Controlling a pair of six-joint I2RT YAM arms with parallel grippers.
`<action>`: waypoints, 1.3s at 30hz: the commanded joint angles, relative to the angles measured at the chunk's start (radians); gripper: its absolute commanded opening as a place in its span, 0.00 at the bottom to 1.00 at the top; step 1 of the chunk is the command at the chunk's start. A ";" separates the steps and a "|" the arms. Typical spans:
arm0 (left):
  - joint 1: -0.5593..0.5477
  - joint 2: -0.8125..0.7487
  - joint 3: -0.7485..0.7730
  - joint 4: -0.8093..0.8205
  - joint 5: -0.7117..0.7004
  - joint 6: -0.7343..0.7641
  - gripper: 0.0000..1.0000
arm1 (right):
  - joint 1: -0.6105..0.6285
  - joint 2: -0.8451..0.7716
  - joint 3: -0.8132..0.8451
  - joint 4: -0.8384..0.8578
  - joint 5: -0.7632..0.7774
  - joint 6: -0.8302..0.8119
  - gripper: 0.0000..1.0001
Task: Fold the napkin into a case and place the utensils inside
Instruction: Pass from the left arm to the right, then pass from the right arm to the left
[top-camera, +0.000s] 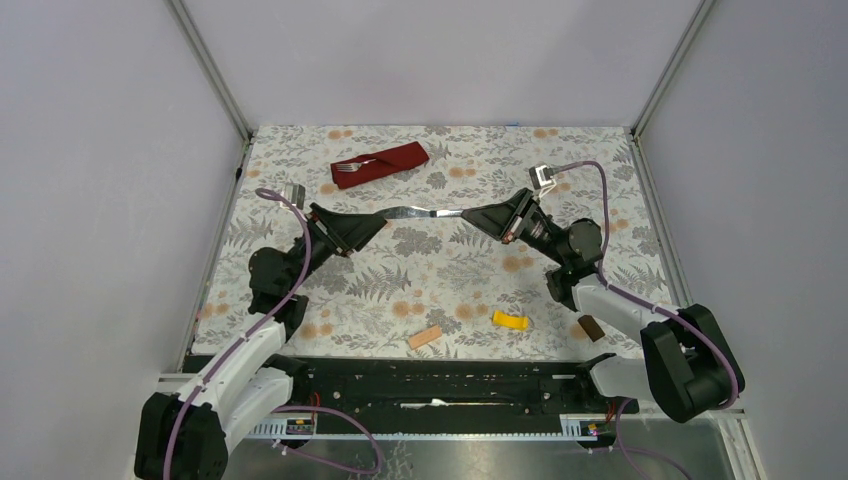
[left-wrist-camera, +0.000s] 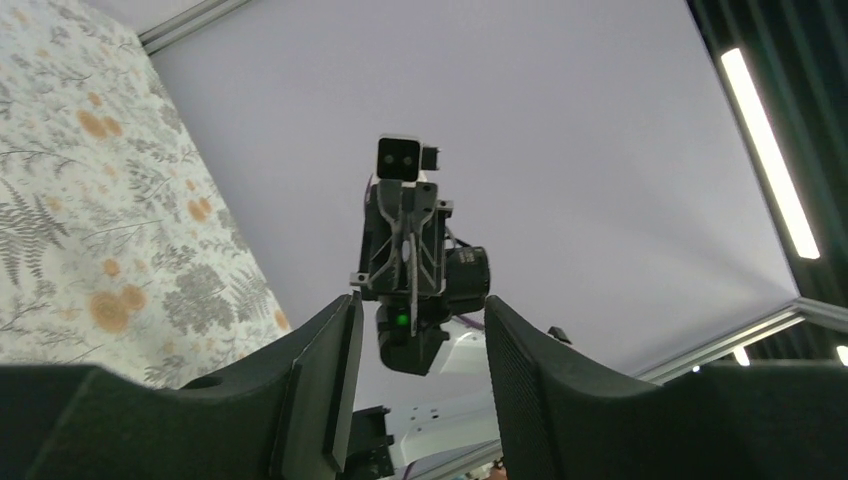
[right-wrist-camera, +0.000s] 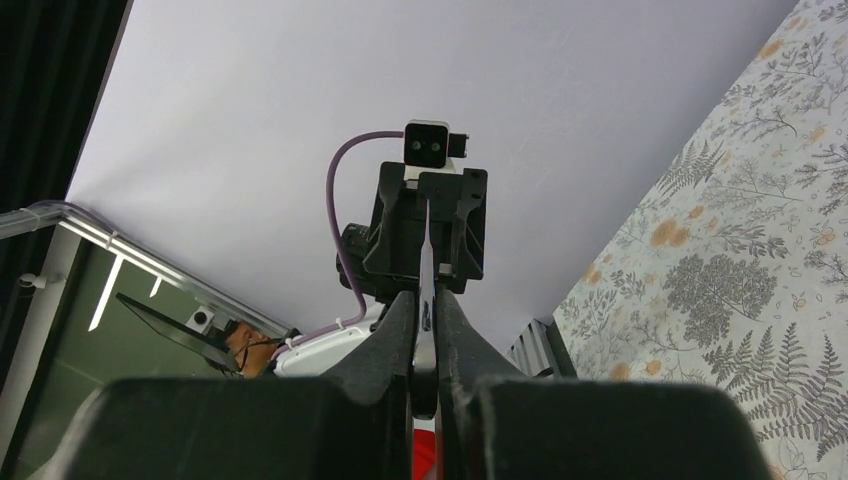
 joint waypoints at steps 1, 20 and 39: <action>0.003 -0.028 -0.006 0.109 -0.064 -0.034 0.55 | -0.003 -0.019 0.014 0.087 -0.007 0.002 0.00; 0.001 -0.053 0.065 -0.073 -0.106 0.068 0.22 | 0.014 -0.022 0.036 0.035 0.010 -0.029 0.00; 0.381 0.110 0.174 -0.223 0.011 0.220 0.00 | -0.206 -0.146 0.077 -0.740 0.088 -0.300 1.00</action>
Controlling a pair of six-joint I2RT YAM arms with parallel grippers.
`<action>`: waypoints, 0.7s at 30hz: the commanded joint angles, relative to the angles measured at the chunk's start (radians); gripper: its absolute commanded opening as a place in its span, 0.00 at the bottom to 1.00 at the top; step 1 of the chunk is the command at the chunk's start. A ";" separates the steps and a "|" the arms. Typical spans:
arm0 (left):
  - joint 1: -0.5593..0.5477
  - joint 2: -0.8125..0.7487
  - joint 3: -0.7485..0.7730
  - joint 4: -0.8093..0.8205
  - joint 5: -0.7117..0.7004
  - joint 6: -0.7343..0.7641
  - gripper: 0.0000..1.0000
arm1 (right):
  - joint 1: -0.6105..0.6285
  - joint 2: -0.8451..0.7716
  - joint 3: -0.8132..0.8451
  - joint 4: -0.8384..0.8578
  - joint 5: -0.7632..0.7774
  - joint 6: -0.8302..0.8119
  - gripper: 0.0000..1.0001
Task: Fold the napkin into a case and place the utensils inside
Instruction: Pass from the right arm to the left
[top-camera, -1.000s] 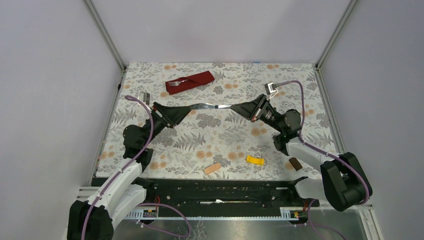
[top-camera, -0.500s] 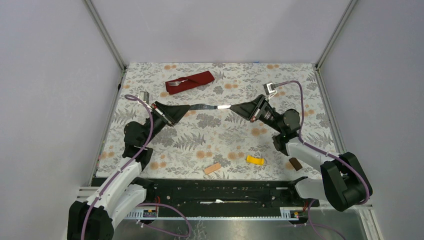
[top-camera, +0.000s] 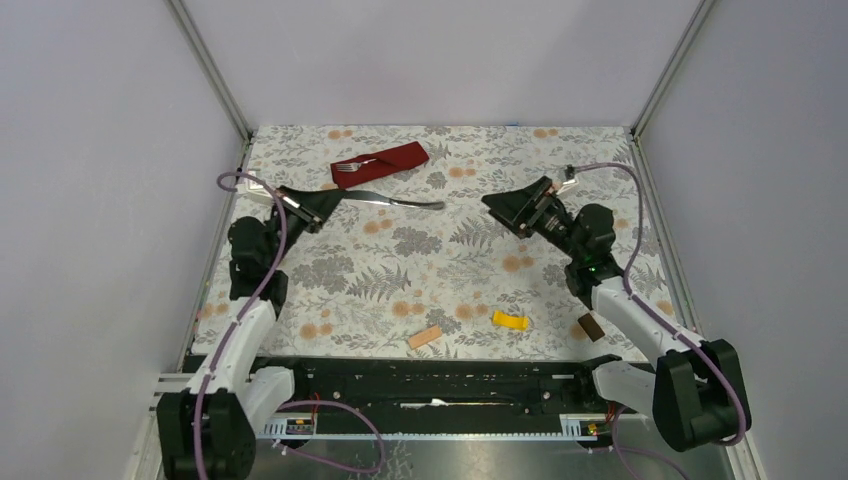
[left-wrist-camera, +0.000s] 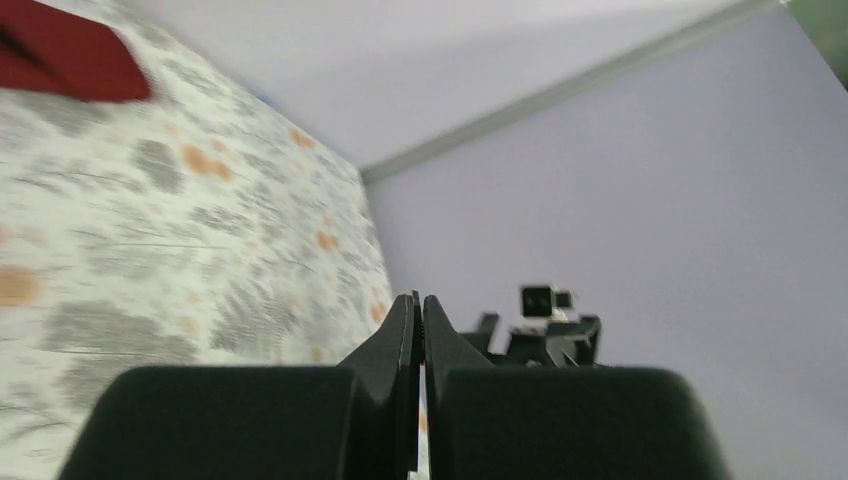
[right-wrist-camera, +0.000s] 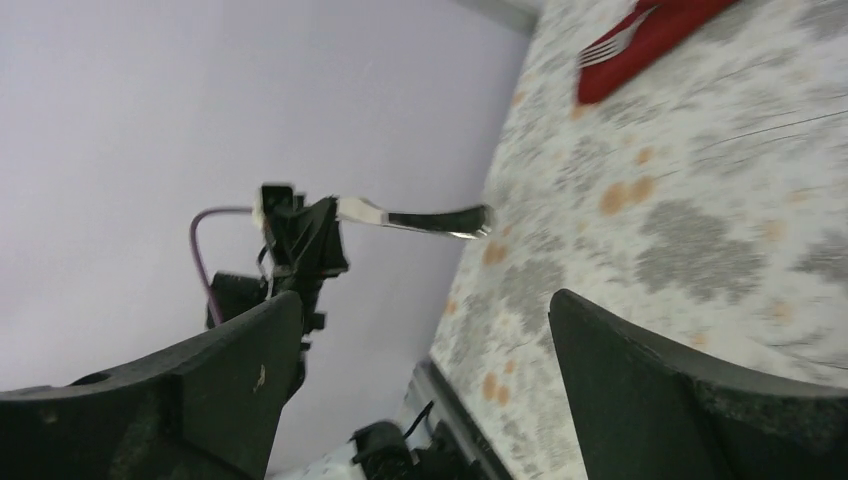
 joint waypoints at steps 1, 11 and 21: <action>0.200 0.091 0.032 0.110 0.075 -0.002 0.00 | -0.124 0.003 0.042 -0.238 -0.032 -0.135 1.00; 0.354 0.476 0.017 0.599 -0.103 -0.159 0.00 | -0.130 0.179 0.015 -0.159 -0.144 -0.232 1.00; 0.342 0.803 0.078 0.810 -0.260 -0.091 0.00 | -0.132 0.259 0.027 -0.108 -0.180 -0.249 1.00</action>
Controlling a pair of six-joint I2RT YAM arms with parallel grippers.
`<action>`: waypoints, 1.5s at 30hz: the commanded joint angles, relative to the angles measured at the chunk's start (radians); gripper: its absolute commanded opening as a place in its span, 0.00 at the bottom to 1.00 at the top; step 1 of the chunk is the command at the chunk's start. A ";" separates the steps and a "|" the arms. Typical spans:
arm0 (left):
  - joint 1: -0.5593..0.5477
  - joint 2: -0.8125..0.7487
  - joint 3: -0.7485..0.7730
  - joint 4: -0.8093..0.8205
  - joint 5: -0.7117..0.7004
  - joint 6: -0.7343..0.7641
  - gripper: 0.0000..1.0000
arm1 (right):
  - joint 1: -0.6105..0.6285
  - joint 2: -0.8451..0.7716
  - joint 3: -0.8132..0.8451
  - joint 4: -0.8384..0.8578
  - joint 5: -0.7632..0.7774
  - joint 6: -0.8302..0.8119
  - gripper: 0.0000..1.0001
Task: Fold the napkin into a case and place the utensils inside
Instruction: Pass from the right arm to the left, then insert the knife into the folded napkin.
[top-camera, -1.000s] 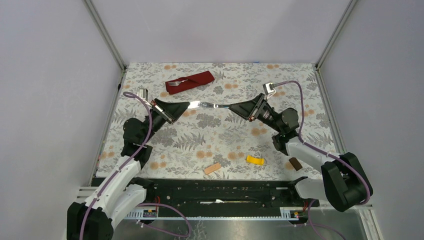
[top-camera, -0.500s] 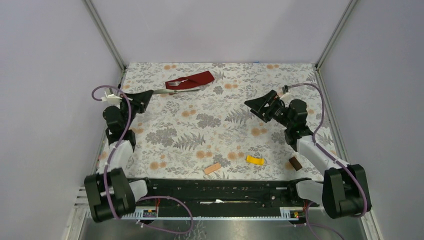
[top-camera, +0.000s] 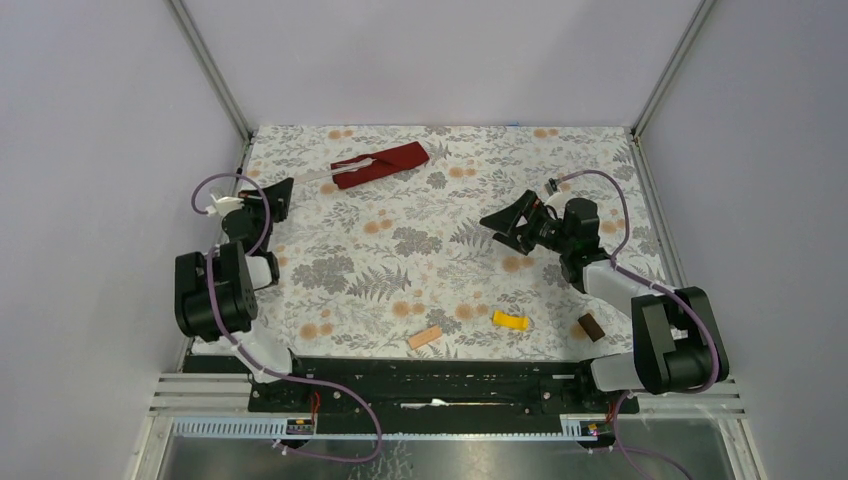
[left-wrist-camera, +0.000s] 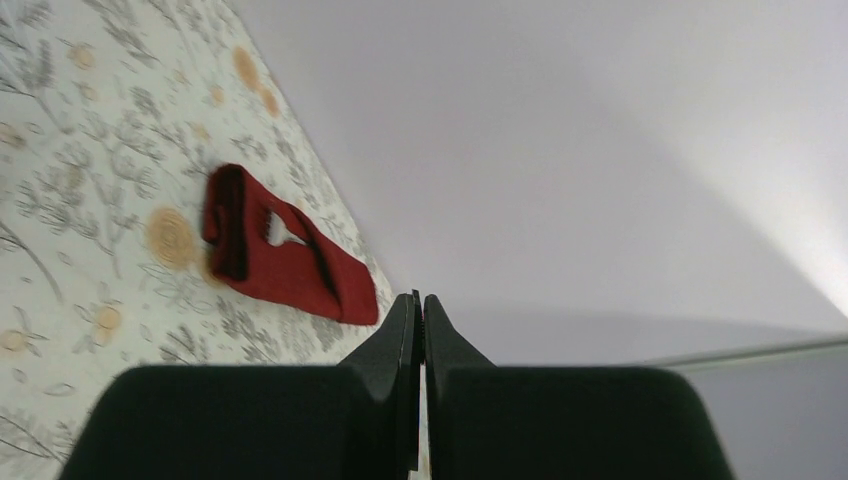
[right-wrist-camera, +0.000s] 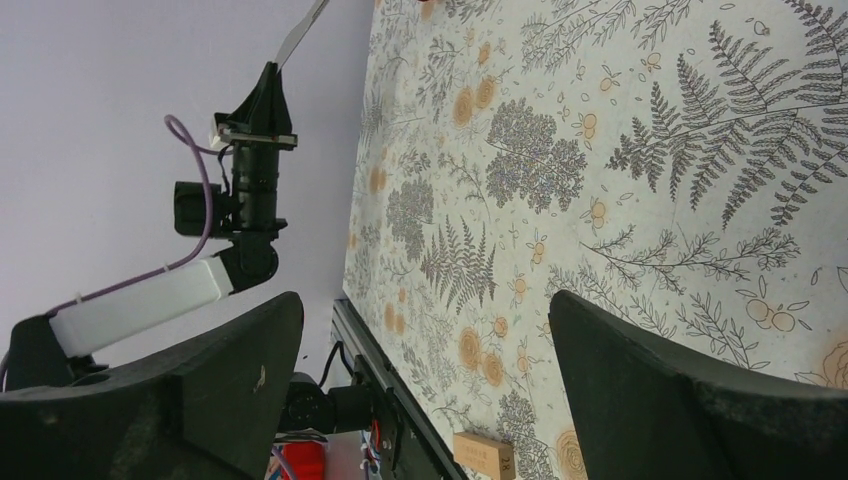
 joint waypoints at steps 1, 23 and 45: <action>-0.013 0.103 0.068 0.218 -0.105 0.028 0.00 | 0.000 0.021 0.017 0.073 -0.045 -0.032 1.00; -0.085 0.420 0.200 0.318 -0.177 0.053 0.00 | -0.022 0.035 0.032 0.062 -0.067 -0.057 1.00; -0.183 0.549 0.346 0.280 -0.238 0.003 0.00 | -0.038 0.014 0.030 0.045 -0.074 -0.057 1.00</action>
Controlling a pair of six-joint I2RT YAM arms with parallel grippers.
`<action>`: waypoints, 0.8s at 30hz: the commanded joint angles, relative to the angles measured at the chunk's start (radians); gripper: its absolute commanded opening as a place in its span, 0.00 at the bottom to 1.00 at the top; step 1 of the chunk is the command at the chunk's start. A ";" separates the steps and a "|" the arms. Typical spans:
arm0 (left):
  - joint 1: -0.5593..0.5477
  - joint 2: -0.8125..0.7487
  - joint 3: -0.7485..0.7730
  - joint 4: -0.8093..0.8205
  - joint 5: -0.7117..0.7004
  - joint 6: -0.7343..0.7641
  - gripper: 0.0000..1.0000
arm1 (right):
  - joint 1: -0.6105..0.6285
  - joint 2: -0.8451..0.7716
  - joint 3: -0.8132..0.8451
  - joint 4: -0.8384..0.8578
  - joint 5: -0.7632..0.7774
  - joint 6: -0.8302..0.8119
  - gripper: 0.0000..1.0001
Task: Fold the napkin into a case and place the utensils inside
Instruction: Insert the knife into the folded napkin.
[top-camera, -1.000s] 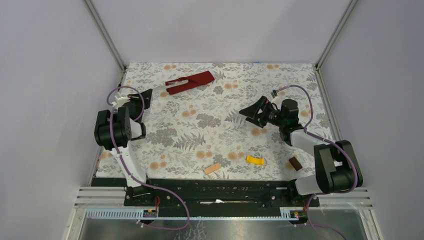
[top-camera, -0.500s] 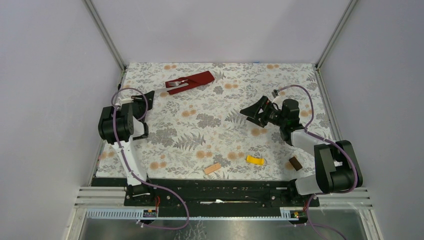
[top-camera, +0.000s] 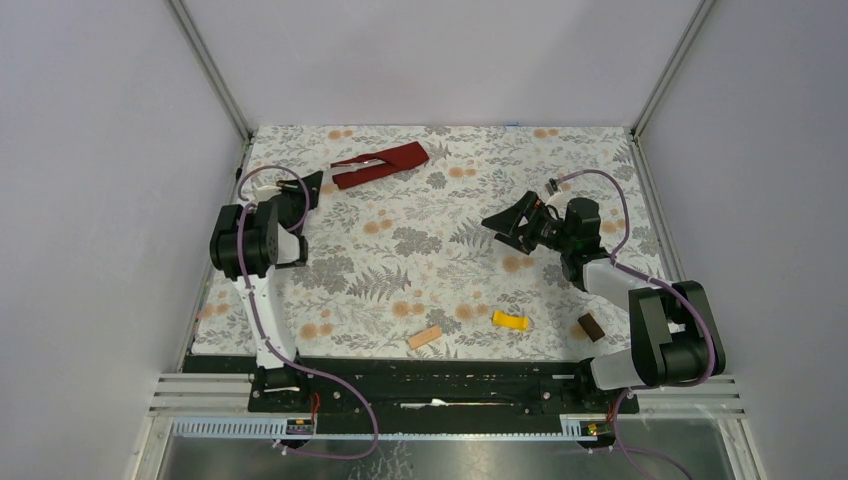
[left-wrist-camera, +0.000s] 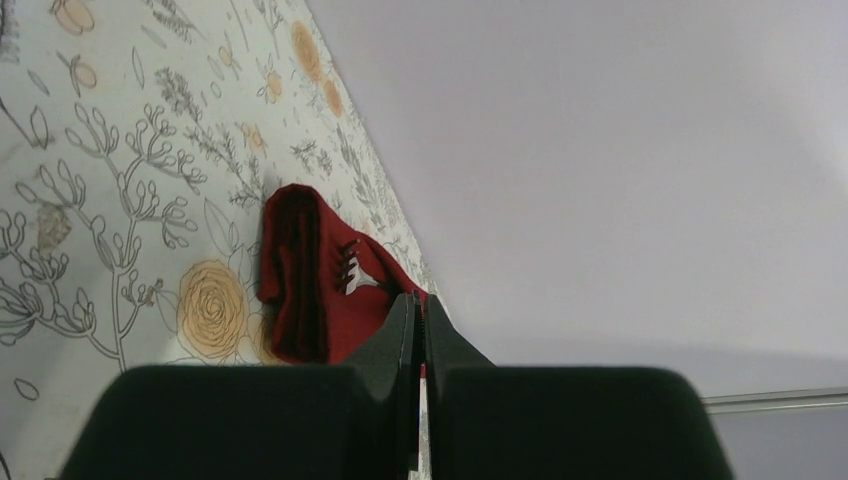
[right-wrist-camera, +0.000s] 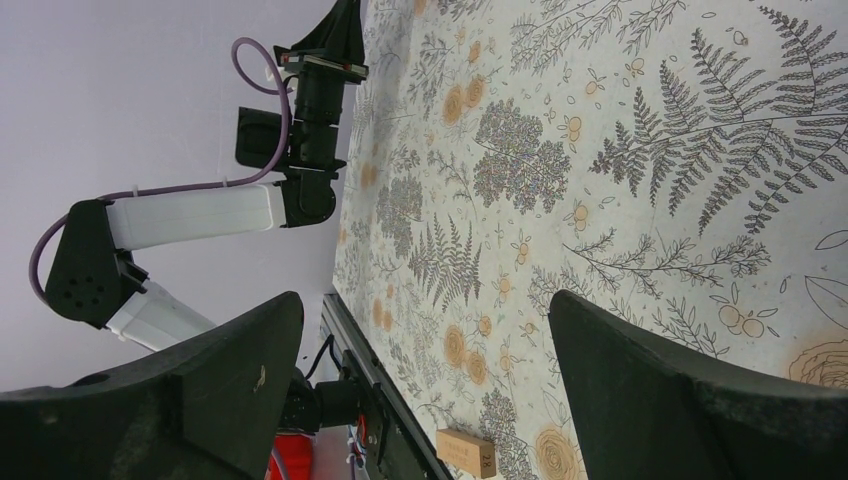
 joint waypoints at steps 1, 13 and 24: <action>-0.013 0.016 0.035 0.097 -0.032 -0.042 0.00 | -0.010 -0.029 0.030 0.013 -0.029 -0.020 1.00; -0.076 0.086 0.073 0.126 -0.077 -0.104 0.00 | -0.013 -0.029 0.029 0.014 -0.031 -0.021 1.00; -0.123 0.138 0.125 0.123 -0.136 -0.165 0.00 | -0.017 -0.033 0.026 0.013 -0.035 -0.018 1.00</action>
